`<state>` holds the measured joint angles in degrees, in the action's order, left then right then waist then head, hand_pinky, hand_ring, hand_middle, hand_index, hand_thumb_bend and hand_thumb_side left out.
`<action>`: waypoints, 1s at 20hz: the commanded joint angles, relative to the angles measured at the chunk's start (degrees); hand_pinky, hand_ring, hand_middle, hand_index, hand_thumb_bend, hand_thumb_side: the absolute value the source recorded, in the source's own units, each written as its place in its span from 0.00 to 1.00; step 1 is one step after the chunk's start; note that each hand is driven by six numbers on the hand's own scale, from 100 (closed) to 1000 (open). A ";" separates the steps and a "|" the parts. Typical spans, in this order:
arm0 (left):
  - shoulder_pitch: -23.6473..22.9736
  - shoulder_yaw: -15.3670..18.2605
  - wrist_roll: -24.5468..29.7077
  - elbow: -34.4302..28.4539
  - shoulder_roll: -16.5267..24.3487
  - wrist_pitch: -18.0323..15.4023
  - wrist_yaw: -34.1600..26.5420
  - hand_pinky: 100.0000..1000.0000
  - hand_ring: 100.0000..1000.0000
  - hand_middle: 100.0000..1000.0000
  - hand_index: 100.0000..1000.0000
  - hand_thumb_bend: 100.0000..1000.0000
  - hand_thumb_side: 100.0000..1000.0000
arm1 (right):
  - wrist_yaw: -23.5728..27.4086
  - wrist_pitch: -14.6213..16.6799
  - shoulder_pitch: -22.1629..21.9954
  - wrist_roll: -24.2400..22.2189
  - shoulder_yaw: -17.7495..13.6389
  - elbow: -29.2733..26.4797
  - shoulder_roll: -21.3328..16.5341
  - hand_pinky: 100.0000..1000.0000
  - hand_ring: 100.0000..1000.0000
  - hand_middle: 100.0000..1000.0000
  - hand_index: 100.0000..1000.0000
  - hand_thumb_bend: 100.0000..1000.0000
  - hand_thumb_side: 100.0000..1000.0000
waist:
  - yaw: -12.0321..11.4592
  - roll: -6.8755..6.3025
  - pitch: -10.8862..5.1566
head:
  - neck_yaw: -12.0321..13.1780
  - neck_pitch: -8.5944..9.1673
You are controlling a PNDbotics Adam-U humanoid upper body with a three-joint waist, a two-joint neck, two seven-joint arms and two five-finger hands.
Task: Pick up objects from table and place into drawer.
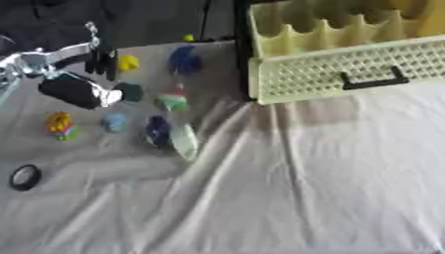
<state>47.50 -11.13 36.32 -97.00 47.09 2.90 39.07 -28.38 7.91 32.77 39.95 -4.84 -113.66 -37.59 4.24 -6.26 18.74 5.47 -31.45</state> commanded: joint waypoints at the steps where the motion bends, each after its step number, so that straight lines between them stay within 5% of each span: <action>1: 3.50 1.09 -2.46 1.28 -1.18 0.56 -0.41 0.07 0.41 0.36 0.48 0.14 0.49 | 0.68 0.15 1.02 -0.30 0.04 -0.93 -1.09 0.53 0.63 0.67 0.79 0.00 0.80 | 0.53 0.18 -1.67 | 0.26 1.25; 4: 6.14 0.97 -4.20 2.94 -3.07 0.37 0.91 0.08 0.42 0.38 0.50 0.17 0.49 | 0.80 0.32 1.32 -0.66 0.26 -0.93 -0.89 0.53 0.63 0.67 0.79 0.00 0.80 | 1.12 0.18 -1.72 | 1.08 1.10; 7: 7.00 0.55 -3.23 3.69 -3.68 -0.59 4.06 0.20 0.49 0.44 0.59 0.22 0.51 | 0.86 0.27 1.18 -0.75 0.20 -0.93 -0.94 0.53 0.63 0.67 0.79 0.00 0.81 | 1.33 0.09 -1.48 | 1.97 1.14; 9: 6.70 0.28 -0.76 4.12 -3.57 -1.21 5.97 0.36 0.59 0.57 0.79 0.33 0.61 | 0.90 0.16 1.09 -0.79 0.15 -0.93 -0.90 0.53 0.63 0.67 0.79 0.00 0.81 | 1.27 0.02 -1.28 | 2.03 1.67; 10: 6.41 0.11 1.92 4.38 -3.43 -1.74 6.91 0.45 0.66 0.66 0.91 0.48 0.47 | 0.91 0.10 1.03 -0.84 0.15 -0.93 -0.90 0.53 0.63 0.67 0.79 0.00 0.77 | 1.19 0.00 -1.20 | 1.92 1.87; 11: 6.02 0.03 5.22 4.48 -3.16 -2.43 7.69 0.46 0.67 0.68 0.97 0.40 0.62 | 0.91 0.02 0.95 -0.93 0.16 -0.93 -0.93 0.53 0.63 0.67 0.79 0.00 0.81 | 1.04 -0.04 -1.13 | 1.72 1.92; 15: 3.78 1.39 13.28 2.44 -1.14 -3.68 8.55 0.46 0.67 0.70 1.00 0.37 0.57 | 0.89 -0.17 0.72 -1.04 0.10 -0.93 -0.97 0.53 0.63 0.67 0.79 0.00 0.81 | 0.41 -0.19 -0.90 | 1.11 1.36; 20: 0.37 2.14 15.55 0.59 1.79 -3.33 9.21 0.43 0.65 0.71 1.00 0.33 0.53 | 0.86 -0.34 0.49 -1.03 0.00 -0.93 -0.98 0.53 0.63 0.67 0.79 0.00 0.81 | -0.05 -0.18 -0.68 | 0.78 0.62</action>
<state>47.32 -10.26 51.26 -95.35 46.07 -0.49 47.93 -28.12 7.65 32.75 38.98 -4.38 -113.66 -37.57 4.25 -6.69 19.09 6.41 -30.59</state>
